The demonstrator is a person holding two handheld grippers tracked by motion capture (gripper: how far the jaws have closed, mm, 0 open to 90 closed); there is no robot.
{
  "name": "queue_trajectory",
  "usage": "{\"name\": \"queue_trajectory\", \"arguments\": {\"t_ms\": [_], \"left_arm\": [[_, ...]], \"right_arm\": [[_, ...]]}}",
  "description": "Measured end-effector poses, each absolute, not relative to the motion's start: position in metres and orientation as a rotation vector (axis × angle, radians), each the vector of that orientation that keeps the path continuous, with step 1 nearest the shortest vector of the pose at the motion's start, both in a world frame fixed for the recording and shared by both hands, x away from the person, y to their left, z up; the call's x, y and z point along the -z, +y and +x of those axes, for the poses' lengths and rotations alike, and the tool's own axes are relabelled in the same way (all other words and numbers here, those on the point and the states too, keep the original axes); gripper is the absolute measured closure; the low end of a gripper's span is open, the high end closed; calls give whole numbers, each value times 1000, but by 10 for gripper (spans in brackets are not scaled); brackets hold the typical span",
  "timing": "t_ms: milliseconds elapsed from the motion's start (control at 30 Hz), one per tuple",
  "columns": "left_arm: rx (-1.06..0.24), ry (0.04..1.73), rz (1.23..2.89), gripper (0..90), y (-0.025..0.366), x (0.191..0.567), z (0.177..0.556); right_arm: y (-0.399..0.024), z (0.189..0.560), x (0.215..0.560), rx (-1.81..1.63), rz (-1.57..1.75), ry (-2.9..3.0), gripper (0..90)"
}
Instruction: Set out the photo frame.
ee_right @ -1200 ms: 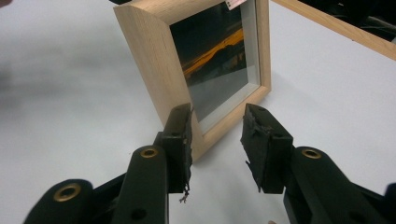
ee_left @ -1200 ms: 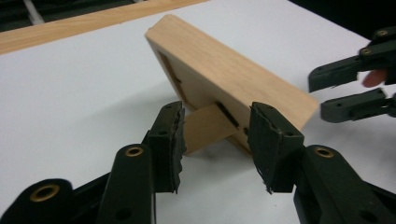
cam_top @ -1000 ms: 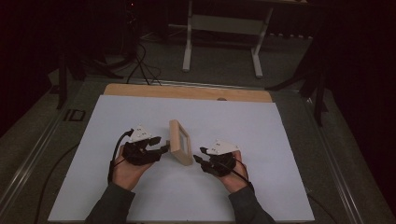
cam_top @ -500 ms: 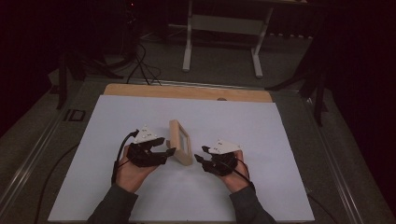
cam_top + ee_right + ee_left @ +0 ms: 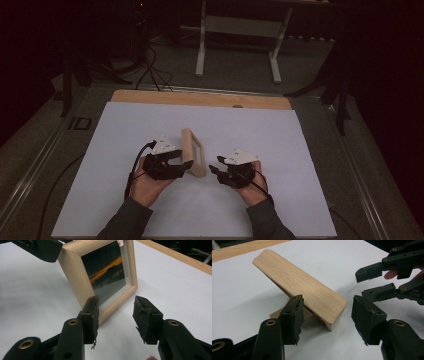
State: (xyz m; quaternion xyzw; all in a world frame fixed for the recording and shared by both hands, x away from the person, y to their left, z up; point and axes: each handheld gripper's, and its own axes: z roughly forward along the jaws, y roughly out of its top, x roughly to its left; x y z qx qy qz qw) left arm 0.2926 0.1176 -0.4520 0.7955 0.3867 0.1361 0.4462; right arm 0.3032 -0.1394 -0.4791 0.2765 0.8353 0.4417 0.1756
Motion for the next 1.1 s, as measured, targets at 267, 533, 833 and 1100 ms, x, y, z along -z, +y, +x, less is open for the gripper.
{"name": "queue_trajectory", "arguments": {"t_ms": [267,533,833,1100], "left_arm": [[-323,981,1960,471,117,454,295],[-339,1001,1974,393,112,459,295],[-368,1050,1978,250,100,462,301],[-332,1087,1950,234,97,465,310]], "right_arm": [[-142,302,476,-1254,790,2355,550],[-145,301,474,-1259,789,2344,549],[-147,301,473,-1255,792,2342,546],[-147,301,474,-1252,796,2342,545]]}}
